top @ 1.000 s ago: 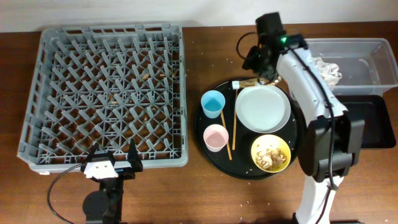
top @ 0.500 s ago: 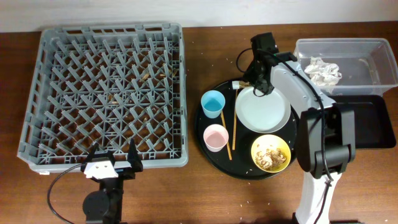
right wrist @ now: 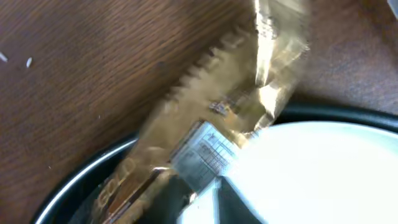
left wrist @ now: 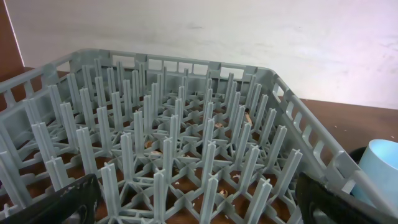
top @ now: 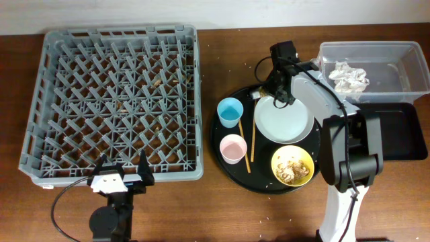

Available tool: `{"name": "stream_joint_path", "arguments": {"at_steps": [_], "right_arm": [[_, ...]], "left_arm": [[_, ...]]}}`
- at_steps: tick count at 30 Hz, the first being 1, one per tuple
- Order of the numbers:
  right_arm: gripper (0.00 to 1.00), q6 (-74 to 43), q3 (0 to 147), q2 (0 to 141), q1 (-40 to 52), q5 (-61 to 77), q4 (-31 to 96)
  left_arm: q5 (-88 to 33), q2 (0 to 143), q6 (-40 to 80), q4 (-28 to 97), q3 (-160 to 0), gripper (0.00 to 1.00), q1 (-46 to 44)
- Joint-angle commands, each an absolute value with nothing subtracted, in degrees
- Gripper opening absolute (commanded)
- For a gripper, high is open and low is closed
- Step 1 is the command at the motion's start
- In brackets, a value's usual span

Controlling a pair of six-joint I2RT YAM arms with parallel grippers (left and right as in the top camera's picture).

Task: Sort waste into correct bins and load items into the dishwasher rack
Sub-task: 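Return the right gripper to the plate and grasp the gold wrapper, then carry the gold wrapper to the clear bin and release it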

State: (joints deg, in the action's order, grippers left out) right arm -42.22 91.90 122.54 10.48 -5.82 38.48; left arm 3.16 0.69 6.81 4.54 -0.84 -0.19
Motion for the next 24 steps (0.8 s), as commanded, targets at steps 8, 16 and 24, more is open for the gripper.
{"name": "stream_joint_path", "arguments": {"at_steps": [8, 16, 24], "right_arm": [[0.43, -27.3, 100.1, 121.4, 10.5, 1.5, 42.9], [0.73, -26.9, 106.3, 128.5, 10.4, -5.1, 40.9], [0.36, -29.4, 106.3, 135.2, 10.4, -6.3, 37.4]], "left_arm": [[2.5, 0.5, 5.9, 4.5, -0.5, 1.00, 0.0], [2.5, 0.5, 5.9, 4.5, -0.5, 1.00, 0.0], [2.5, 0.5, 5.9, 4.5, -0.5, 1.00, 0.0]]}}
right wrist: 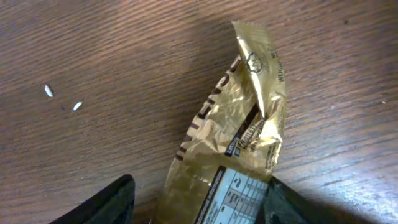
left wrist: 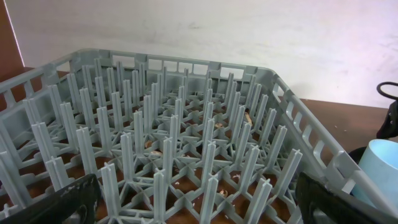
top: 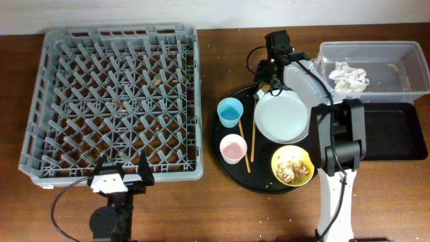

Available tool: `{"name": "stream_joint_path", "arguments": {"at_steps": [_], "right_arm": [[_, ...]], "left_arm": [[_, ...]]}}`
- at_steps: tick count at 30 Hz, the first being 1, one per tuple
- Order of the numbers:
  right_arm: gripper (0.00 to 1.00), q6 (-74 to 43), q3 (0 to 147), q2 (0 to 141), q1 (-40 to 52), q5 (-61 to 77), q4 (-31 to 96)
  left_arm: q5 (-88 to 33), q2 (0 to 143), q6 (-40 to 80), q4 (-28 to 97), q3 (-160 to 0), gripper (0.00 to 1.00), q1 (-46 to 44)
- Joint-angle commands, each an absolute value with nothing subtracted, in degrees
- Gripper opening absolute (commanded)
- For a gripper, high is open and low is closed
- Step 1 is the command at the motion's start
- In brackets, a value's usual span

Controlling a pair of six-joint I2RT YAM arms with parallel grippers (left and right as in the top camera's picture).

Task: Sort waste into correct bins and load items into the dishwasher rack
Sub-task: 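Carry the gold wrapper to the clear bin and release it, then grasp the rim of the yellow bowl with the right gripper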

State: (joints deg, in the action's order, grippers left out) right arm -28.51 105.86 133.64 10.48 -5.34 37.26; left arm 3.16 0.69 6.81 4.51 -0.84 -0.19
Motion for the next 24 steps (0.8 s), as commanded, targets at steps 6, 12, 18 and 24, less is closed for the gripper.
{"name": "stream_joint_path", "arguments": {"at_steps": [6, 12, 18, 24], "right_arm": [[0.04, -29.4, 121.8, 122.9, 7.0, -4.3, 52.7], [0.04, -44.5, 127.3, 109.9, -8.7, -7.4, 77.6], [0.23, -48.2, 118.4, 120.5, -15.3, -7.4, 53.7], [0.98, -25.5, 122.9, 114.2, -14.1, 1.4, 60.7]], "left_arm": [[2.5, 0.5, 5.9, 4.5, -0.5, 1.00, 0.0], [2.5, 0.5, 5.9, 4.5, -0.5, 1.00, 0.0], [2.5, 0.5, 5.9, 4.5, -0.5, 1.00, 0.0], [2.5, 0.5, 5.9, 4.5, -0.5, 1.00, 0.0]]}}
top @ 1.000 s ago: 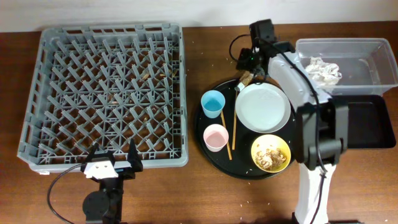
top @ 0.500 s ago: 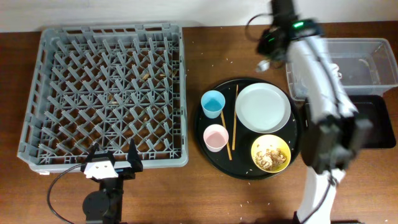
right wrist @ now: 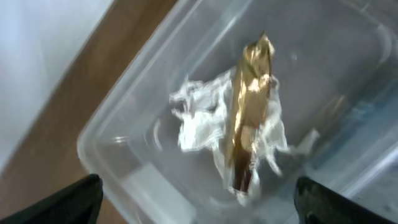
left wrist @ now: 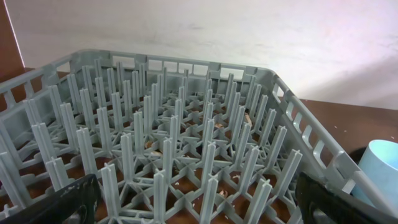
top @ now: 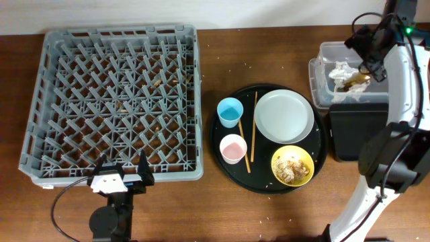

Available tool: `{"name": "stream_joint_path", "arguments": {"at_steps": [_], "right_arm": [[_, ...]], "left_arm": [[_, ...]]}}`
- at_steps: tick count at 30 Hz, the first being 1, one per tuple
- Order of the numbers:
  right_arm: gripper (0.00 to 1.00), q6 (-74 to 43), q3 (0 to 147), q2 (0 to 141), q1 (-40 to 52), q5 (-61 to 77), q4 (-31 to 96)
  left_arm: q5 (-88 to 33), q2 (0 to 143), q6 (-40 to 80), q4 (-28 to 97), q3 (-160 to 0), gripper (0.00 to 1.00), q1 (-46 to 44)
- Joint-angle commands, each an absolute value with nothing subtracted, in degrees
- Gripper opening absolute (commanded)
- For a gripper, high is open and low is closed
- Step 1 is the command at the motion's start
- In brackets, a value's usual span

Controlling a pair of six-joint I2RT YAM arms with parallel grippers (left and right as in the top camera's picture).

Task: Sort waste into correct bins and load items into the dishwasher rack
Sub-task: 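Grasp the rim of the yellow bowl with the right gripper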

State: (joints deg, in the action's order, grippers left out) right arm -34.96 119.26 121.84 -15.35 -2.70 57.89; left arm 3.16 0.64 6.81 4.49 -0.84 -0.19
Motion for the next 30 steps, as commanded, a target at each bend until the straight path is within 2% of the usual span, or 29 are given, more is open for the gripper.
{"name": "stream_joint_path", "arguments": {"at_steps": [1, 5, 7, 8, 9, 10, 12, 16, 19, 21, 22, 23, 27, 30], "right_arm": [[0.98, -21.4, 123.0, 110.4, -12.7, 5.3, 64.5], [1.00, -20.2, 122.6, 108.1, 0.7, 7.1, 90.4], [0.93, -20.2, 119.7, 108.1, 5.2, 6.9, 96.8], [0.88, -20.4, 115.6, 108.0, 8.4, 6.9, 97.2], [0.87, -21.2, 112.1, 108.0, 10.4, 6.9, 96.5], [0.81, -22.2, 107.3, 108.0, 13.0, 6.9, 94.6], [0.75, -26.1, 94.1, 108.0, 17.6, 6.9, 87.2], [0.67, -27.9, 79.1, 108.0, 24.1, 6.5, 78.7], [0.53, -29.5, 71.2, 108.0, 24.7, 3.1, 72.9], [0.38, -28.6, 69.4, 108.0, 24.8, -0.3, 69.9], [0.25, -27.9, 68.8, 108.0, 24.8, -2.3, 69.1], [0.04, -26.6, 68.7, 108.0, 24.8, -3.3, 69.1], [0.04, -25.2, 71.6, 104.9, 24.6, -3.3, 72.1], [0.04, -22.4, 81.4, 96.9, 22.4, -3.5, 78.5]], "left_arm": [[2.5, 0.5, 5.9, 4.5, -0.5, 0.99, 0.0], [2.5, 0.5, 5.9, 4.5, -0.5, 1.00, 0.0], [2.5, 0.5, 5.9, 4.5, -0.5, 0.99, 0.0], [2.5, 0.5, 5.9, 4.5, -0.5, 1.00, 0.0], [2.5, 0.5, 5.9, 4.5, -0.5, 1.00, 0.0], [2.5, 0.5, 5.9, 4.5, -0.5, 0.99, 0.0], [2.5, 0.5, 5.9, 4.5, -0.5, 0.99, 0.0], [2.5, 0.5, 5.9, 4.5, -0.5, 1.00, 0.0], [2.5, 0.5, 5.9, 4.5, -0.5, 1.00, 0.0], [2.5, 0.5, 5.9, 4.5, -0.5, 1.00, 0.0], [2.5, 0.5, 5.9, 4.5, -0.5, 1.00, 0.0], [2.5, 0.5, 5.9, 4.5, -0.5, 1.00, 0.0], [2.5, 0.5, 5.9, 4.5, -0.5, 1.00, 0.0], [2.5, 0.5, 5.9, 4.5, -0.5, 1.00, 0.0]]}}
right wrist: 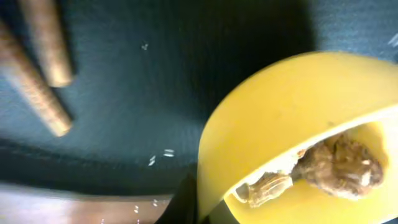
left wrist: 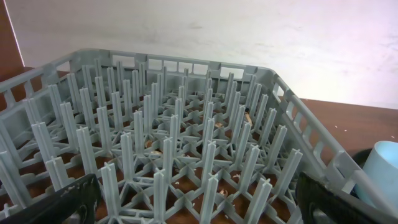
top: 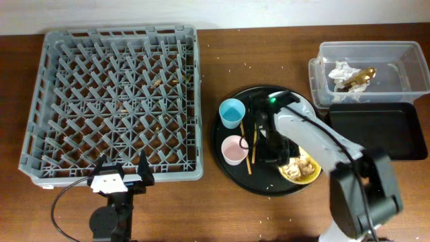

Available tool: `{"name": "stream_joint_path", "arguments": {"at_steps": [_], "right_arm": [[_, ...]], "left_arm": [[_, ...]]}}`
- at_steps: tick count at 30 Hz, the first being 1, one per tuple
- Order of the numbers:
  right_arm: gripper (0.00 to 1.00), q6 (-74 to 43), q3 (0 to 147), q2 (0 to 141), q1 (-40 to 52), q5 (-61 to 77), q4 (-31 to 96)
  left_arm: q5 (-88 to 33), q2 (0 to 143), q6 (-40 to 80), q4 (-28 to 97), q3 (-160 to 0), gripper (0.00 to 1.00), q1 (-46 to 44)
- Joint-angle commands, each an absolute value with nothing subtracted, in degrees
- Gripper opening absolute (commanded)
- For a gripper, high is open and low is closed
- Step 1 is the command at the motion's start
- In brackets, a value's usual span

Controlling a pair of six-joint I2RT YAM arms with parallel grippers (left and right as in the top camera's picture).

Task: Sort waste into correct bins and load items into the dishwasher rack
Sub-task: 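Grasp the rim of the yellow bowl with the right gripper, then tip the yellow bowl over the black tray to dump the scraps, then set the empty yellow bowl back on the round black tray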

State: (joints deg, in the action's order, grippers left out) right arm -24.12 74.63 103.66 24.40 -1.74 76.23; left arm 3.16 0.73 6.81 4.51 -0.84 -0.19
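My right gripper [top: 277,160] is down on the black tray [top: 236,180], shut on the rim of the yellow bowl [top: 300,169]. In the right wrist view its fingers pinch the rim at the right gripper [right wrist: 200,208], and food scraps [right wrist: 336,171] lie inside the yellow bowl [right wrist: 286,112]. The gold wrapper [top: 357,76] lies in the clear bin [top: 404,48] on crumpled white paper. A blue cup [top: 231,111], a pink cup [top: 233,148] and chopsticks [top: 253,149] sit on the tray. My arm hides most of the white plate. The left gripper [top: 121,176] stays open at the near edge of the grey rack [top: 40,101].
A black bin [top: 379,131] sits in front of the clear one at the right. Crumbs are scattered on the brown table and under the rack [left wrist: 180,137]. Chopstick ends [right wrist: 43,93] lie on the tray left of the bowl.
The right gripper was open above the clear bin with the gold wrapper in it. Now it is down on the tray, shut on the yellow bowl's rim. The left arm has not moved.
The right gripper was at the gold wrapper by the tray's far edge beside the plate, then had its fingers either side of it on the table. Later it stood open over the clear bin, the wrapper inside. Now it grips the yellow bowl.
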Motion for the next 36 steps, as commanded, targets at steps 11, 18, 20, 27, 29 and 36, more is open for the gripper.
{"name": "stream_joint_path", "arguments": {"at_steps": [11, 18, 20, 27, 29, 36], "right_arm": [[0.04, 7.1, 84.9, 98.7, -35.0, 40.6, 66.3], [0.04, 13.2, 84.9, 113.7, -43.6, 73.1, 66.8], [0.04, 8.1, 84.9, 113.7, -48.0, 79.0, 67.1], [0.04, 1.1, 84.9, 113.7, -54.7, 86.1, 63.9], [0.04, -5.0, 84.9, 113.7, -54.9, 86.6, 62.4], [0.04, -6.7, 84.9, 113.7, -55.8, 83.4, 67.4]], "left_arm": [[2.5, 0.5, 5.9, 4.5, -0.5, 1.00, 0.0], [2.5, 0.5, 5.9, 4.5, -0.5, 1.00, 0.0], [2.5, 0.5, 5.9, 4.5, -0.5, 1.00, 0.0], [2.5, 0.5, 5.9, 4.5, -0.5, 1.00, 0.0], [2.5, 0.5, 5.9, 4.5, -0.5, 0.99, 0.0], [2.5, 0.5, 5.9, 4.5, -0.5, 0.99, 0.0]]}}
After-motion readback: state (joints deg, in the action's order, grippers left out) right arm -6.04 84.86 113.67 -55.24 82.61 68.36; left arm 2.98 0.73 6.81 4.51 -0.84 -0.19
